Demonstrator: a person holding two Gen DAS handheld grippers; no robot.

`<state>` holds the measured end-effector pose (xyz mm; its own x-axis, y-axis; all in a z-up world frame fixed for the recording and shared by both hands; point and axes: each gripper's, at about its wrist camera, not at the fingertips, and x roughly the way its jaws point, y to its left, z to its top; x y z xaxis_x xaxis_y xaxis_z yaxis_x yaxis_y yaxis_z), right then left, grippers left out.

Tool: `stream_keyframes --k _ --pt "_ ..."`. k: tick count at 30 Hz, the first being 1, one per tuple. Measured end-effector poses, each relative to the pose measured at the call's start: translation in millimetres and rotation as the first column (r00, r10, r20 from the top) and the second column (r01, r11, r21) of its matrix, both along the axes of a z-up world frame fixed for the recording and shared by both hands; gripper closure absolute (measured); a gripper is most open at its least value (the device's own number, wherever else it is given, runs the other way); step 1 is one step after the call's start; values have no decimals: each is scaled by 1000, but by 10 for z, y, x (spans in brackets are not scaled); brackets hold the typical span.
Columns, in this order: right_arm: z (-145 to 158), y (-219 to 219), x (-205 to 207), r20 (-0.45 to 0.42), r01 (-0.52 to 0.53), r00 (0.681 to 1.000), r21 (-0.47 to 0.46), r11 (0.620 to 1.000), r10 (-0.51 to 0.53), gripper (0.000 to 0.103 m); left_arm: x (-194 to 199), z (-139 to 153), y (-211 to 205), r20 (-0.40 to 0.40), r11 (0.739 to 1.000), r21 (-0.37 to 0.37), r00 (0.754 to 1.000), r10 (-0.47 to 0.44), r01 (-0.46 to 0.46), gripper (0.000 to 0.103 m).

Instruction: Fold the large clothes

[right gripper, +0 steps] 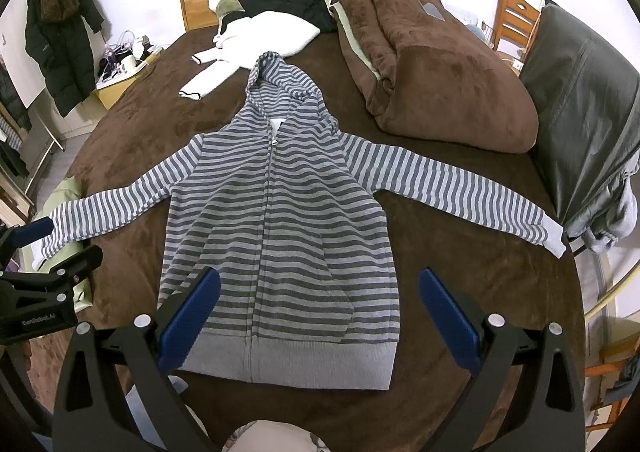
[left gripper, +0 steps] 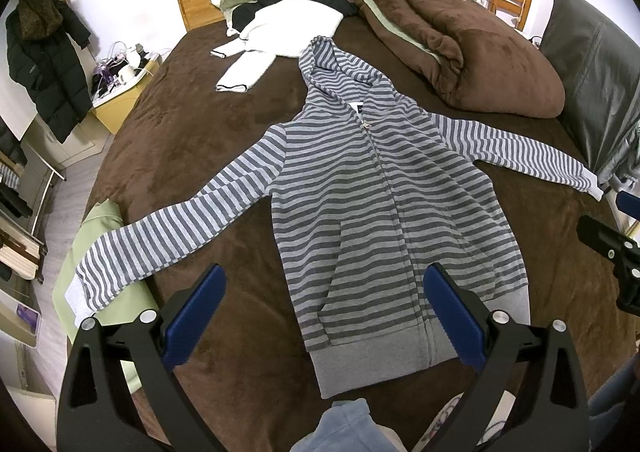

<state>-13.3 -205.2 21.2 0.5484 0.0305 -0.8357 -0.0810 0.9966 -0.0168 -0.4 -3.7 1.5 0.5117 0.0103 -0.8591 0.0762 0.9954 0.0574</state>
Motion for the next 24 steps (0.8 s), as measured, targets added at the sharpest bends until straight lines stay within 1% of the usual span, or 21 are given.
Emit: stream_keyframes --k 12,24 --pt "9 12 4 0 3 1000 1 1000 -3 6 -4 5 -3 4 1000 2 1000 0 0 6" --pt "-10 -51 -17 3 15 1000 6 1000 -15 6 -25 41 126 6 1000 -4 1000 15 -15 6"
